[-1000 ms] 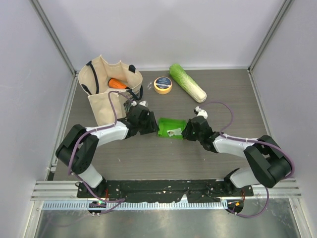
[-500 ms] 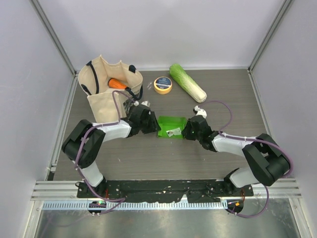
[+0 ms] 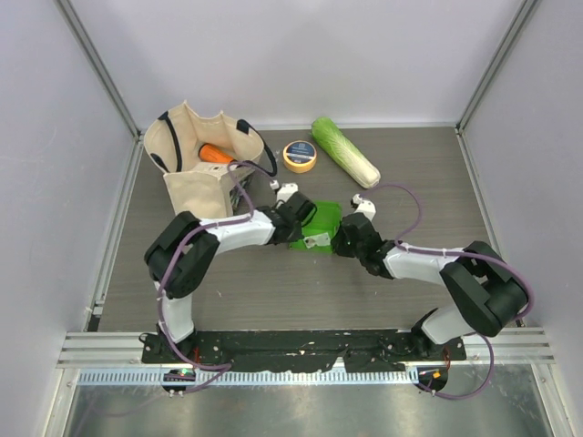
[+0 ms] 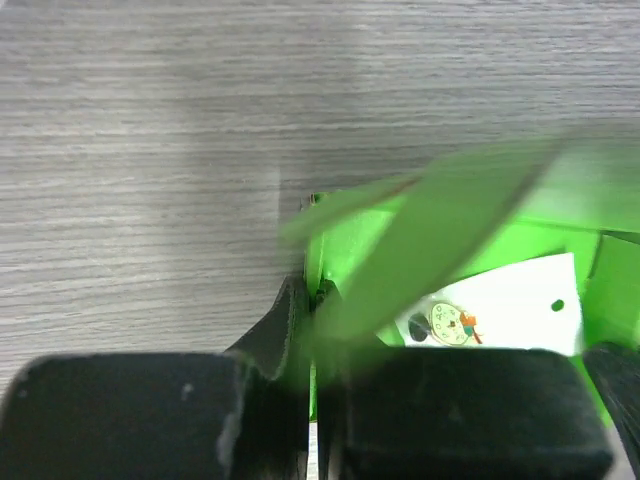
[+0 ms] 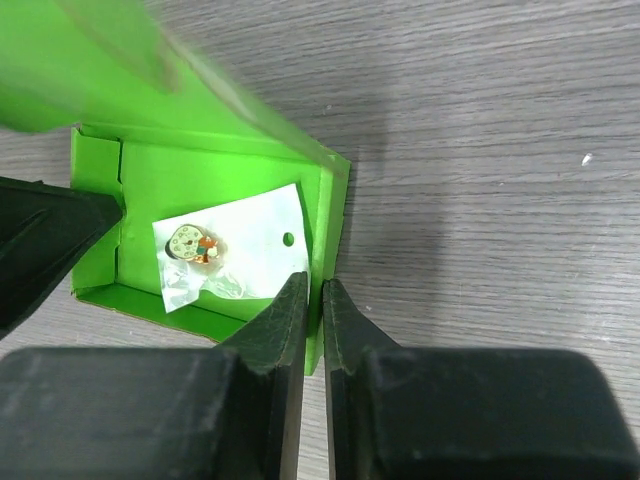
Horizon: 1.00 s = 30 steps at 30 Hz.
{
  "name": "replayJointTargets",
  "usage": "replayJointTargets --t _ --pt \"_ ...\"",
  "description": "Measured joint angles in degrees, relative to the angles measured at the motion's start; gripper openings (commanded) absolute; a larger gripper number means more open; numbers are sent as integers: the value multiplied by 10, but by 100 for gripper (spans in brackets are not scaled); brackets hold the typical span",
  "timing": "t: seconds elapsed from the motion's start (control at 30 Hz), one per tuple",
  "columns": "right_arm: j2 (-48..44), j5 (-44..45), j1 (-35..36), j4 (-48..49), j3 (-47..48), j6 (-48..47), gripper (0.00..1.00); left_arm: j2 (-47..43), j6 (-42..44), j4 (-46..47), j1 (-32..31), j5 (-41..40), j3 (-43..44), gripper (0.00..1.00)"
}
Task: Fold the paper box
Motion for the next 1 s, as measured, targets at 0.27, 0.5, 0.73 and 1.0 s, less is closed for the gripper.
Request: replayJointTargets --t 0.27,0.5,0.73,1.0 --pt "21 44 14 24 5 42 8 105 39 -106 -63 -196 121 0" --pt "21 43 19 29 4 47 8 63 56 -37 -67 -196 54 33" --pt "18 43 20 23 4 39 9 25 58 -52 -49 -137 30 48" --pt "-30 29 27 -13 1 18 17 -72 60 -56 -52 -55 -21 71"
